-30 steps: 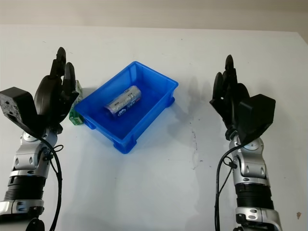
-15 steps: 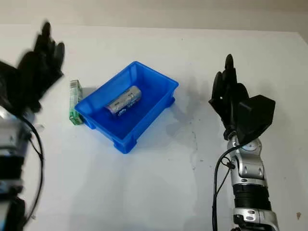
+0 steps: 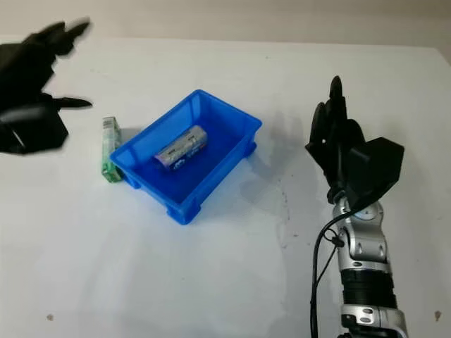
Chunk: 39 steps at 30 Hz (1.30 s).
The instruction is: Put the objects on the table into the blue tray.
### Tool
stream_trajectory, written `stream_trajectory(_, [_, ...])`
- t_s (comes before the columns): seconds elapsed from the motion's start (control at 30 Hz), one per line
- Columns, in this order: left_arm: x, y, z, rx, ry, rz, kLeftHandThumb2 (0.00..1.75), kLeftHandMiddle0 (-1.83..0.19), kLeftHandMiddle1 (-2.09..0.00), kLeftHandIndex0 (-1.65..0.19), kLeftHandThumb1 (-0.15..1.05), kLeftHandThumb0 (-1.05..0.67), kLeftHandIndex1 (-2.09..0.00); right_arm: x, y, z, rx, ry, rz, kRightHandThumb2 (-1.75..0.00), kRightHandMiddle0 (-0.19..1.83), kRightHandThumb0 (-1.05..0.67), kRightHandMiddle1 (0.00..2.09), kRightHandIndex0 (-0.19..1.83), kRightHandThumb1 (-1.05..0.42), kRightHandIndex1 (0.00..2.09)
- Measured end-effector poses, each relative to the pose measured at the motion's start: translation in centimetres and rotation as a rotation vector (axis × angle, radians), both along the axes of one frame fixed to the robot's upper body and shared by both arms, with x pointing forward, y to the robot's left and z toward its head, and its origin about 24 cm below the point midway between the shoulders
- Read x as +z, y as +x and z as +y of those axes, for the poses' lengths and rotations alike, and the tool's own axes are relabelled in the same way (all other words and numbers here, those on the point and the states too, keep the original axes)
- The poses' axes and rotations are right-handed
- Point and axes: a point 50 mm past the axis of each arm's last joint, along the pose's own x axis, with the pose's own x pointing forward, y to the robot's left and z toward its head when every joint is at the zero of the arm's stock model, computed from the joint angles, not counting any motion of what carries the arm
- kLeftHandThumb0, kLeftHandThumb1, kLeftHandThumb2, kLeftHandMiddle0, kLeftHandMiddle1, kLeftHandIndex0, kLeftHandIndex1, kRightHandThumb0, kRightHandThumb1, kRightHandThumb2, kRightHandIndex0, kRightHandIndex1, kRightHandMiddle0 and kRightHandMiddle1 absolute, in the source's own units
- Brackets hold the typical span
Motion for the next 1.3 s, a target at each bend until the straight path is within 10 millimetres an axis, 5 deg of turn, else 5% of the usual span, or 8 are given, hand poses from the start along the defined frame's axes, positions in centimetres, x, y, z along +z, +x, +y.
stream_trajectory(0.13, [-1.2,0.4,0.3,-0.121,0.243,-0.046,0.07,-0.23,-0.08,-0.17,0.98,-0.12,-0.1,0.0,0.0,0.0,0.002,0.001,0.003,-0.8,-0.19,-0.82,0.0,-0.19,-1.05,0.0])
stream_trajectory(0.3, [-2.4,0.7,0.9,-0.2,0.424,-0.063,0.11,-0.34,-0.08,-0.24,1.04,-0.34,-0.1,-0.1,-0.1,-0.1,0.001,0.007,0.005,-0.79,-0.19,-0.81,0.0,-0.19,-1.05,0.0])
stream_trajectory(0.43, [-3.2,0.9,1.0,-0.241,0.484,-0.054,0.15,-0.37,-0.07,-0.28,1.05,-0.3,-0.09,-0.2,-0.2,-0.2,0.004,0.007,0.007,-0.79,-0.19,-0.81,0.0,-0.19,-1.05,0.0])
stream_trajectory(0.8, [-3.3,0.9,0.9,-0.253,0.41,-0.033,0.04,-0.38,-0.06,-0.3,0.95,-0.15,-0.07,-0.3,-0.2,-0.2,0.009,0.007,0.012,-0.78,-0.19,-0.83,0.0,-0.19,-1.05,0.0])
stream_trajectory(1.1, [-4.2,1.2,-0.1,-0.269,0.359,0.034,0.05,-0.39,-0.06,-0.33,0.95,-0.24,-0.08,-0.4,-0.2,-0.3,0.009,0.01,0.014,-0.76,-0.19,-0.82,0.0,-0.19,-1.05,0.0])
stream_trajectory(1.3, [-4.6,1.0,-0.9,-0.331,0.338,0.054,0.06,-0.44,-0.07,-0.37,0.96,-0.12,-0.08,-0.6,-0.3,-0.5,0.001,0.012,0.015,-0.77,-0.19,-0.81,0.0,-0.19,-1.05,0.0])
